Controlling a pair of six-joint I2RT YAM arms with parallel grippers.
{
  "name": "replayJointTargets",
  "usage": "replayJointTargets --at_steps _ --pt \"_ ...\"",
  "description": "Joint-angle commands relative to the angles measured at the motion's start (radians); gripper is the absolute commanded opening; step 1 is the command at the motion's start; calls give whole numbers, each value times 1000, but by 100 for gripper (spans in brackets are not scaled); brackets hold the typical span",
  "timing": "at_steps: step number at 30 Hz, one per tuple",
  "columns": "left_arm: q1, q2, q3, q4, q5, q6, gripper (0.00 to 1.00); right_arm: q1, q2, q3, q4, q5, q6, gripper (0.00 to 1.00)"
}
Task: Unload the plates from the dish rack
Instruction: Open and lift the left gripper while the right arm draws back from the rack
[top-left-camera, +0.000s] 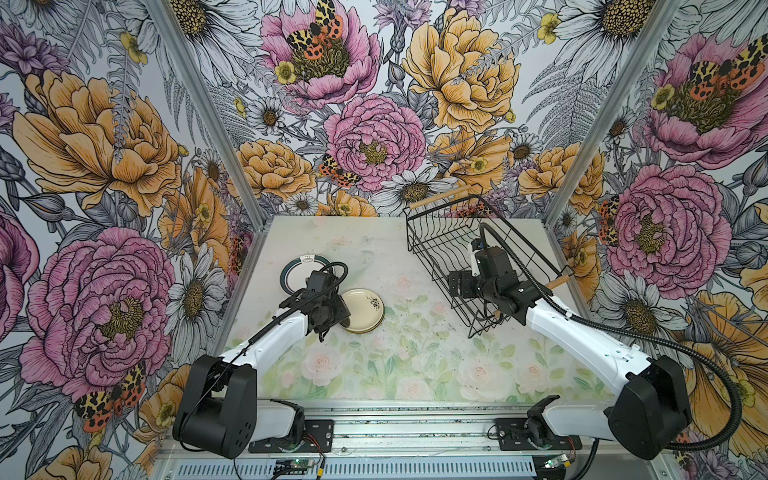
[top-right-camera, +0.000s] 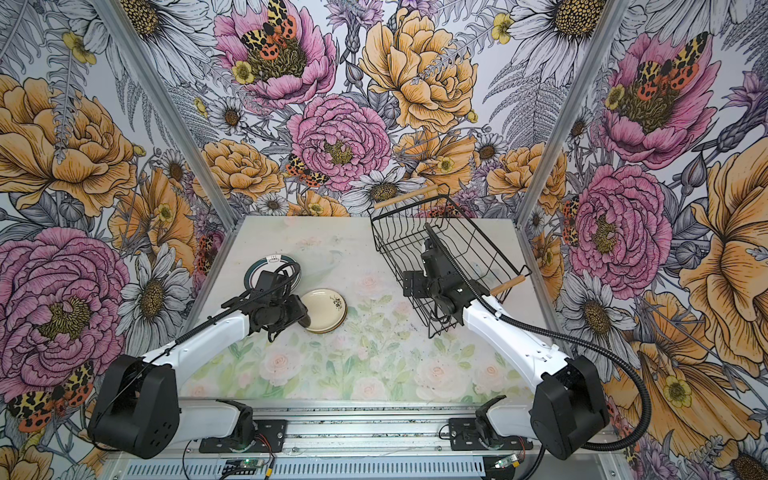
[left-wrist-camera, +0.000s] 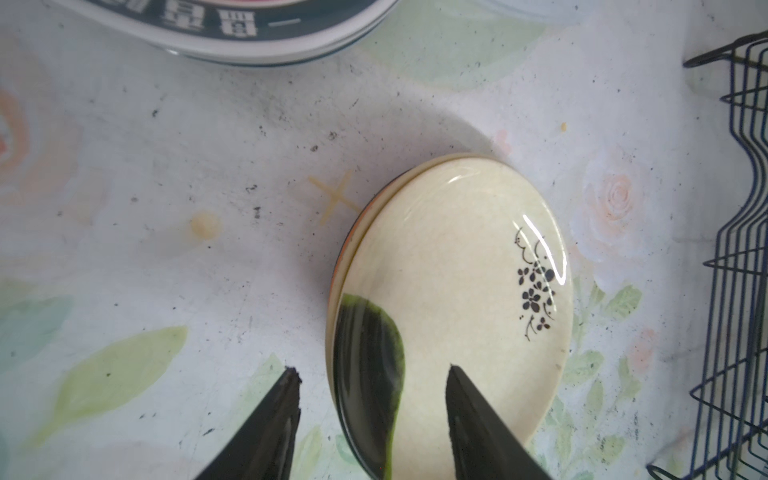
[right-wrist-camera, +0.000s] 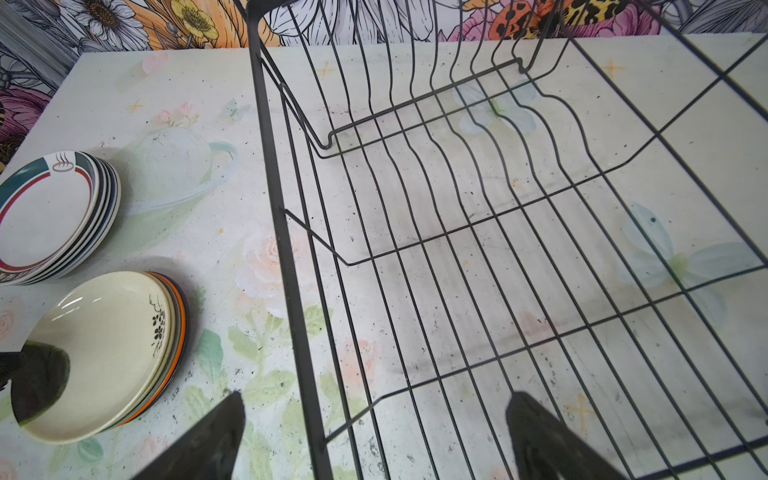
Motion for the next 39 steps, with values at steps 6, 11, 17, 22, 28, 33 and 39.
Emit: replayJointTargets --at_steps 6,11,17,22,28,33,39 --pt "8 -149 94 -152 -198 84 69 -21 -39 42 -24 77 -40 99" --pt "57 -204 134 -151 -182 151 77 -71 -109 69 -38 127 -46 99" --pt "100 -246 168 -159 -131 190 99 -321 -168 110 -43 18 -35 99" --pt "129 -269 186 -162 -90 216 99 -639 -126 183 -40 -175 -17 100" --pt "145 -297 207 -157 -101 216 99 -922 66 283 -40 -317 27 99" --pt "150 -308 213 -157 -103 209 99 -981 196 340 -43 -370 66 100" --pt "148 -328 217 -158 -109 185 99 -997 316 377 -49 -407 123 100"
